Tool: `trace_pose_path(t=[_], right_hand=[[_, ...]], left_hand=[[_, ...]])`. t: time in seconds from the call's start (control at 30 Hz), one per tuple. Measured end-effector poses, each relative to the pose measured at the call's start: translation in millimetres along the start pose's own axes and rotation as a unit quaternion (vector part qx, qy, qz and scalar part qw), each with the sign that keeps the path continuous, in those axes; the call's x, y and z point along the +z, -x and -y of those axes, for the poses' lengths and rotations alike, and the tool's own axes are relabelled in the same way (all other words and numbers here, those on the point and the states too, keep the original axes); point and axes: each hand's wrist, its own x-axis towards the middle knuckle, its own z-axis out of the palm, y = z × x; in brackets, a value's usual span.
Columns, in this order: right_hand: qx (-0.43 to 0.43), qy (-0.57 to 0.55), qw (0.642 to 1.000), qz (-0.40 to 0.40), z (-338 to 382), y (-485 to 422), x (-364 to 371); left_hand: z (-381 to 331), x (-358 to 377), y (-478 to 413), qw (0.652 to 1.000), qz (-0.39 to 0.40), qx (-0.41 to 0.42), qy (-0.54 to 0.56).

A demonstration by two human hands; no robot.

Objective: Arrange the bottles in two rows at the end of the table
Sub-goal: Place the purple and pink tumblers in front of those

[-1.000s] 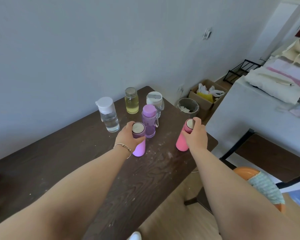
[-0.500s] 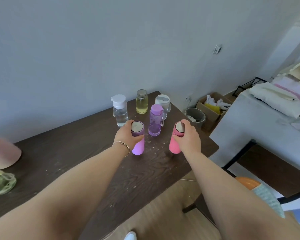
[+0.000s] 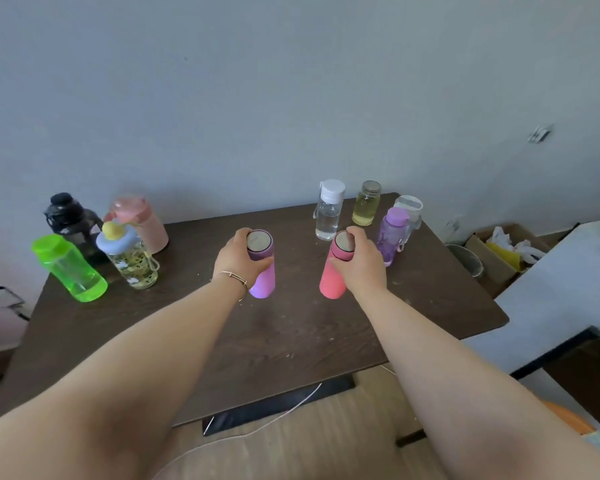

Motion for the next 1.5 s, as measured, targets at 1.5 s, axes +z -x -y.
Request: trace_pose_path(t=[1.5], right_hand=[[-0.118,0.029,0.979,0.167,290.7,88.8,342.6]], left_hand=[[316.3,-264.3,-11.8,0.994,-0.031,-0.104,-0.032]])
